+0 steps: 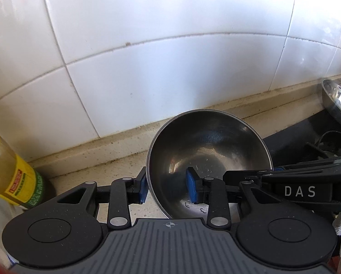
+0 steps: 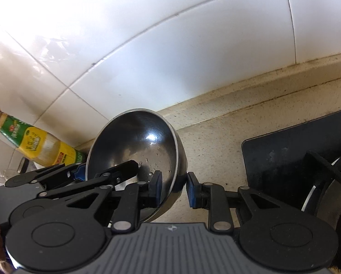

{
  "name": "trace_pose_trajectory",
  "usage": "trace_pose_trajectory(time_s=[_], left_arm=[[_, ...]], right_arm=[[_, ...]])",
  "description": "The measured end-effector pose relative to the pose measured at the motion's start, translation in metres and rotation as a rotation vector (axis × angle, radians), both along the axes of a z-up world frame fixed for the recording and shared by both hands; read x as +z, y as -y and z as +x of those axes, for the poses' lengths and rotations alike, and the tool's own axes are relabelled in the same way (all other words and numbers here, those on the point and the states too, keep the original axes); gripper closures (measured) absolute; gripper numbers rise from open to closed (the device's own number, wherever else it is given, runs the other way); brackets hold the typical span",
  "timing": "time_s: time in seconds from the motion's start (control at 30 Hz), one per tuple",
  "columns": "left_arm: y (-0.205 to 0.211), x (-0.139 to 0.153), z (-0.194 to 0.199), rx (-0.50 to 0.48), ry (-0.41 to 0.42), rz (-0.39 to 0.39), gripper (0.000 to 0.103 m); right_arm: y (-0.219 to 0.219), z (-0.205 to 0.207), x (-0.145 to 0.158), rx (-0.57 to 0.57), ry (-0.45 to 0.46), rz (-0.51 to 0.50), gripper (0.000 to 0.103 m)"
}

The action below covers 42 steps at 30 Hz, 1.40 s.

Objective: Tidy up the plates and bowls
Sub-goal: 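Lift the bowl with both grippers and carry it to the bowl stack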

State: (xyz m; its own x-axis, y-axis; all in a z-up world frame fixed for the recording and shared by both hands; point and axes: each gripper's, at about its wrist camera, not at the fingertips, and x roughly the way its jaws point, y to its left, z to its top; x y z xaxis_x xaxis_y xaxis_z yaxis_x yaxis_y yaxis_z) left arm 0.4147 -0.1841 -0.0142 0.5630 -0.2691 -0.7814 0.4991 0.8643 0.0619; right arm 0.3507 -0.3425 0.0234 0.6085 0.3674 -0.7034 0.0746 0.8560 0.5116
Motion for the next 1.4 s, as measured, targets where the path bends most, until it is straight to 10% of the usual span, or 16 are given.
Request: trace_pose_trajectory(time_s=[0.63,1.4], left_arm=[[-0.025,0.065,-0.078,0.036,0.128,-0.036,0.061],[-0.068,0.069,-0.152,0.091,0.133,-0.043,0.060]], right_arm=[[-0.018,-0.070,0.066,0.046,0.120,-0.015,0.076],[-0.052,-0.133,0.066,0.128,0.109,-0.032,0.076]])
